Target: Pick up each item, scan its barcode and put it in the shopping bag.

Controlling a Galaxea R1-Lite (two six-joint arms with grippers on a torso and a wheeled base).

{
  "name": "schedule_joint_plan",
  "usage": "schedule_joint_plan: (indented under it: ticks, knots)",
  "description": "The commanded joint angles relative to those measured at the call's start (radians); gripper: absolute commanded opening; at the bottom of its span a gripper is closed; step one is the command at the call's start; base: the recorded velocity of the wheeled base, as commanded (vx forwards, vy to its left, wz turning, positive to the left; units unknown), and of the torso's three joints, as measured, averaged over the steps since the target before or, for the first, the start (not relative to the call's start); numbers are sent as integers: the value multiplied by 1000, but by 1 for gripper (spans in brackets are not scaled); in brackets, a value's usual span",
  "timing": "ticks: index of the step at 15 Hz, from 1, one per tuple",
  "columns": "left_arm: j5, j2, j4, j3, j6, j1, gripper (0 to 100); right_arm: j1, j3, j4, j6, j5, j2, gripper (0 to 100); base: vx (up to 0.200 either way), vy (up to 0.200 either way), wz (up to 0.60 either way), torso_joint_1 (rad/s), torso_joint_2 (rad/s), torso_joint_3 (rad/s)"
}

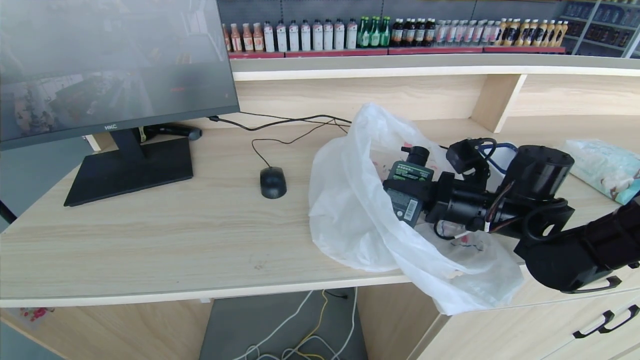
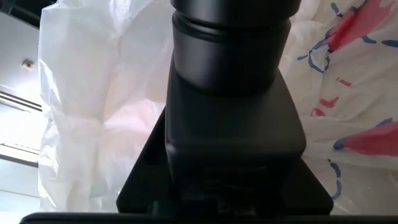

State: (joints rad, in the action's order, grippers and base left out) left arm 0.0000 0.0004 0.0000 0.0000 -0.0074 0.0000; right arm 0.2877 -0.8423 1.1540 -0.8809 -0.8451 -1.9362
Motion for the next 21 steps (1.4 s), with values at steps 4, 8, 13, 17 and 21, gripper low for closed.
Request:
schedule_joint_plan:
  ticks: [4, 8, 13, 17, 21]
  knots:
    - [0, 0, 0, 0, 0, 0, 100, 8, 0, 1, 63, 1, -61, 0, 0, 0, 0, 0, 0, 0]
    - [0, 0, 0, 0, 0, -2, 100, 10, -3, 1, 66, 1, -69, 0, 0, 0, 0, 0, 0, 0]
    - [0, 0, 0, 0, 0, -2, 100, 8, -4, 1, 66, 0, -70, 0, 0, 0, 0, 0, 0, 0]
    - [0, 0, 0, 0, 0, 0, 100, 10, -6, 1, 66, -2, -69, 100, 0, 0, 0, 0, 0, 0]
    - [0, 0, 0, 0, 0, 0, 100, 8, -4, 3, 66, -2, -66, 100, 0, 0, 0, 0, 0, 0]
